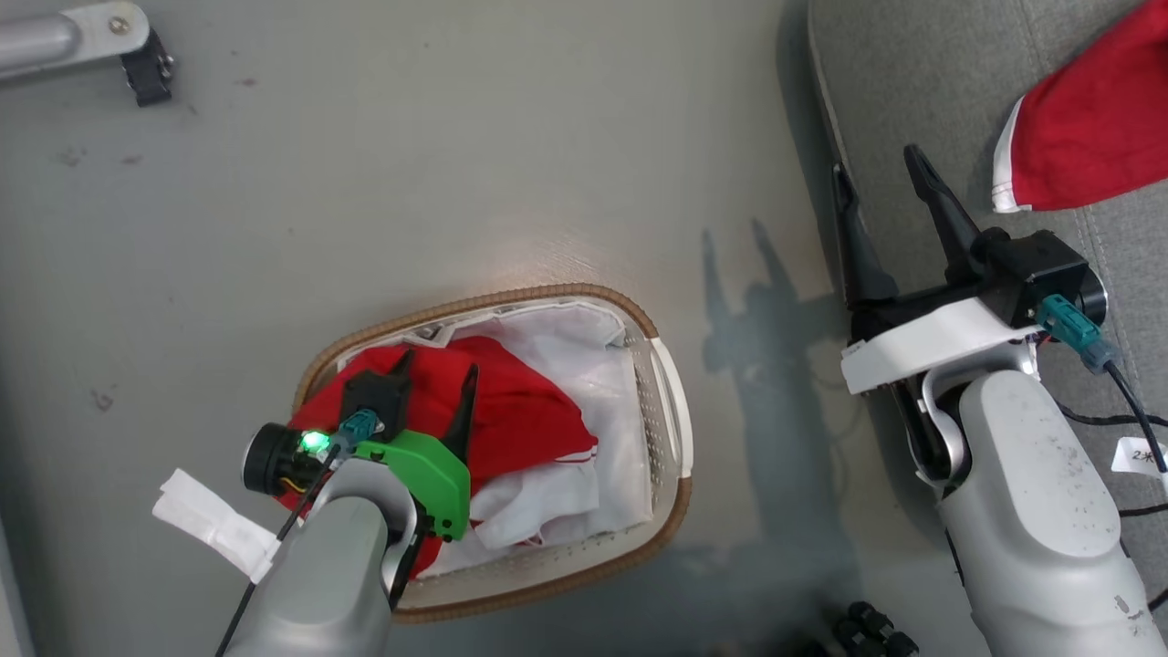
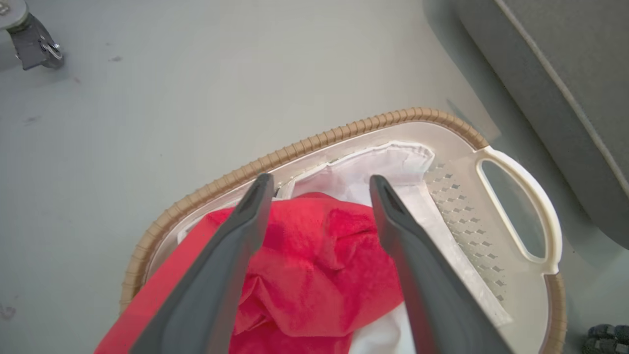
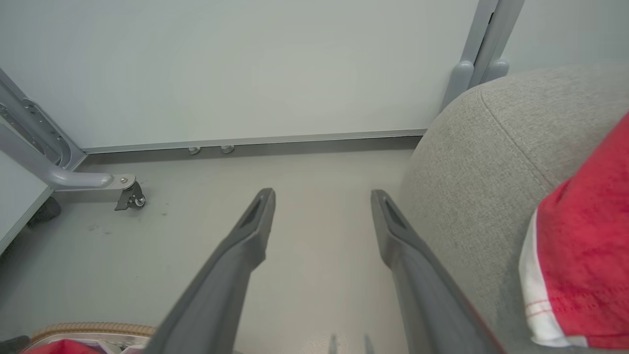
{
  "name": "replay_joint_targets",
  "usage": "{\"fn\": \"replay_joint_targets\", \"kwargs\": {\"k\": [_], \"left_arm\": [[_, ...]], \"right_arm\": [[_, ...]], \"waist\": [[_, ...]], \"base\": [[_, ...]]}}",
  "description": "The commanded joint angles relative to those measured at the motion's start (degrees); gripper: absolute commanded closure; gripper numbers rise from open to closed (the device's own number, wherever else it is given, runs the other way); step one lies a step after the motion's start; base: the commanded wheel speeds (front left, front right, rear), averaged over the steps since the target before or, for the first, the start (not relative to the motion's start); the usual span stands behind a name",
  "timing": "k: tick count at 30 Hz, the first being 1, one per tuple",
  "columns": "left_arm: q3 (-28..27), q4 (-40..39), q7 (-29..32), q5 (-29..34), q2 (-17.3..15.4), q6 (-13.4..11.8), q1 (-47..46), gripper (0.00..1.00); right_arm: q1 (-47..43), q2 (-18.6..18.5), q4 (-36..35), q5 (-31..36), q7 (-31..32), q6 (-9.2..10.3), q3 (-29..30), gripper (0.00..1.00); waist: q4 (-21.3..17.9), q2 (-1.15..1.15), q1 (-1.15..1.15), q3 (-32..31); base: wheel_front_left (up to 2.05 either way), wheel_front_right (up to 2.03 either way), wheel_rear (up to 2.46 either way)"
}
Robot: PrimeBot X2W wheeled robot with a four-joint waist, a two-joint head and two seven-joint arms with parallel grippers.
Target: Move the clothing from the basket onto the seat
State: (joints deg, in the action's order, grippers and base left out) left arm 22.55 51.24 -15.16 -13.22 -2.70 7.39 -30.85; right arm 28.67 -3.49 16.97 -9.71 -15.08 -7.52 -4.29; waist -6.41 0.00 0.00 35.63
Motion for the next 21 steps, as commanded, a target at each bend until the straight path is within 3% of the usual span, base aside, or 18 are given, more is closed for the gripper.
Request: {"fn": "replay_joint_targets", "kwargs": {"k": [1,6,21], "left_arm": [[0.3,1.1,0.0,1.2,-0.4,0.2,-2.0,0.0],[1.3,5.5,0.0,3.5,-1.3,0.1,-5.2,0.0],[3.6,16.4,0.0,7.6,-2.1,-3.3,-14.0,0.0]], "right_arm": [[1.1,0.0,-0.5,-0.3,-0.1,0.06,-0.4,0.0],[3.1,0.3,-1.5,-1.0,-0.1,0.06,-0.3,0.0],[5.7,0.5,-3.6,-0.9,-0.1,0.06,-1.5,0.0]], "waist": [[-3.3,0.0,0.0,6.7],[-4.4,0.0,0.0,10.9],[-6.2,0.0,0.0,19.2]], "base": [[0.0,0.0,0.0],[0.0,0.0,0.0],[0.0,0.0,0.0]]}}
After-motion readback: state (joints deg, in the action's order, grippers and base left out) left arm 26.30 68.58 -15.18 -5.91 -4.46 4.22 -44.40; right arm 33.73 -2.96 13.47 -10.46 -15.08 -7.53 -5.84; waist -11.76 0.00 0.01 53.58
